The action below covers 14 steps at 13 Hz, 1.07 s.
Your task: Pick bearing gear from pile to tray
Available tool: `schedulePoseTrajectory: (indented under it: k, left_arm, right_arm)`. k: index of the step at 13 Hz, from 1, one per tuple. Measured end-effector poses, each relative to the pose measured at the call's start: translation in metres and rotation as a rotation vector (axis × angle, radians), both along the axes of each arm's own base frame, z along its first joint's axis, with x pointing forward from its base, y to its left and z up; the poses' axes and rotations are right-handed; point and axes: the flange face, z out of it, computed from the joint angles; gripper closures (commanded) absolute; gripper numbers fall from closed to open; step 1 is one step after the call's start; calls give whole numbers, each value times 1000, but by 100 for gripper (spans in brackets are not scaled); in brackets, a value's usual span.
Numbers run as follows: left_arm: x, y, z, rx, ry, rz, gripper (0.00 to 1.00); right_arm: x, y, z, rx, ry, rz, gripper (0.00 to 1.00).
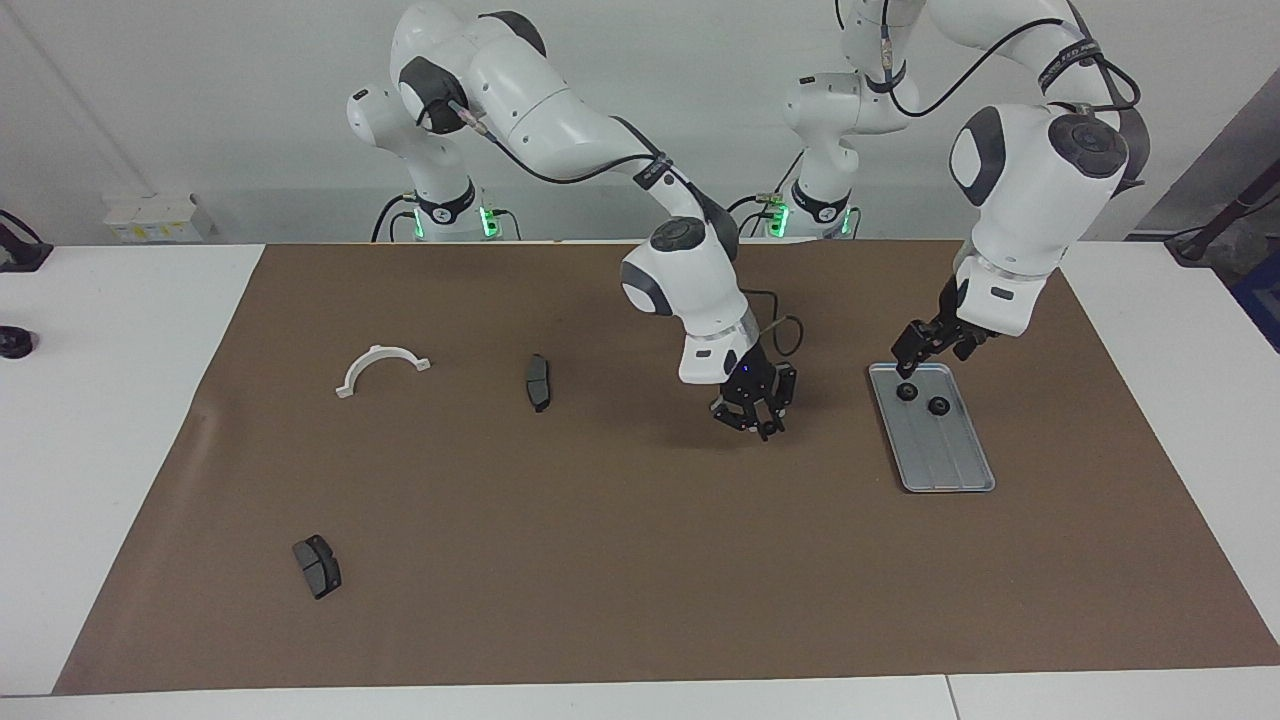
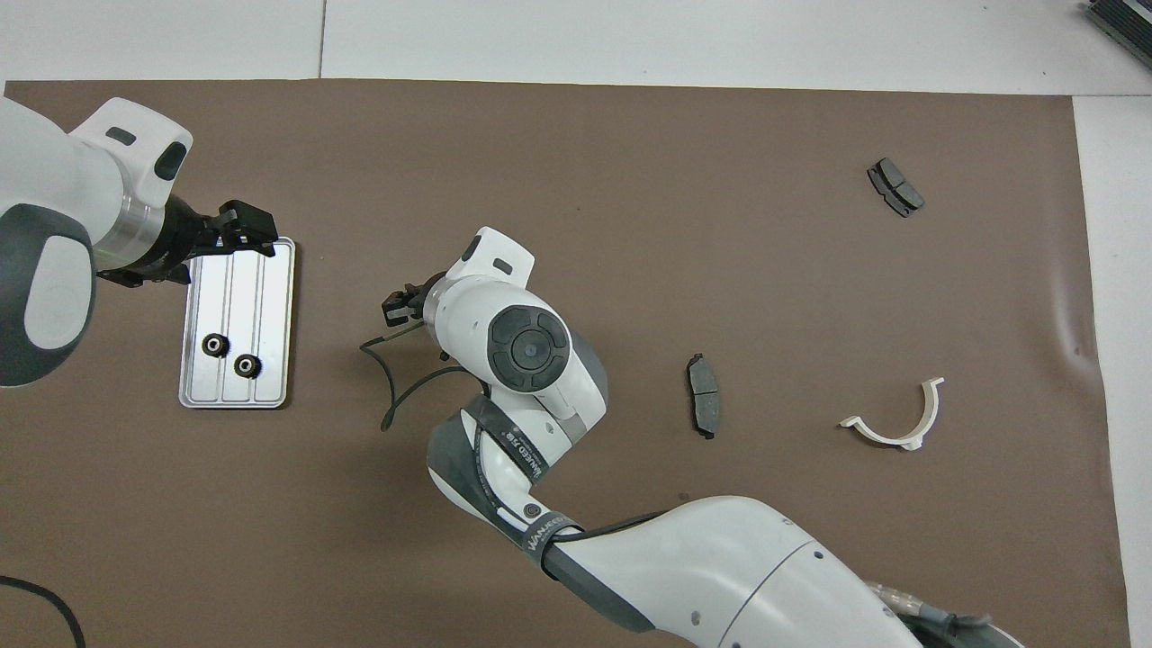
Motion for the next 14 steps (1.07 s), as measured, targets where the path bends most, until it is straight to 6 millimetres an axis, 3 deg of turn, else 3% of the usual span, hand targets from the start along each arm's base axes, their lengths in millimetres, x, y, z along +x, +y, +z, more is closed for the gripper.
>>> schedulePoseTrajectory:
  k: [3,6,9,11,14]
  left_arm:
    - [8,-3,-7,-12,-50,31,0]
    - [10,-34,-47,-33,-99,66,0]
    - [10,-57,-89,-45,-93,103,0]
    - [14,-66,-118,-45,-75,110,20]
    - [10,-87,-164,-26,-47,98,27]
  right_arm:
    - [7,-9,-4,-35,26,-10,58]
    - [34,-45,9,-86,70,-55,58]
    - [62,-107,65,-153,121,-90,58]
    - [70,-153,112,-190,155,-116,58]
    - [79,-224,157,-217,209,-135,58]
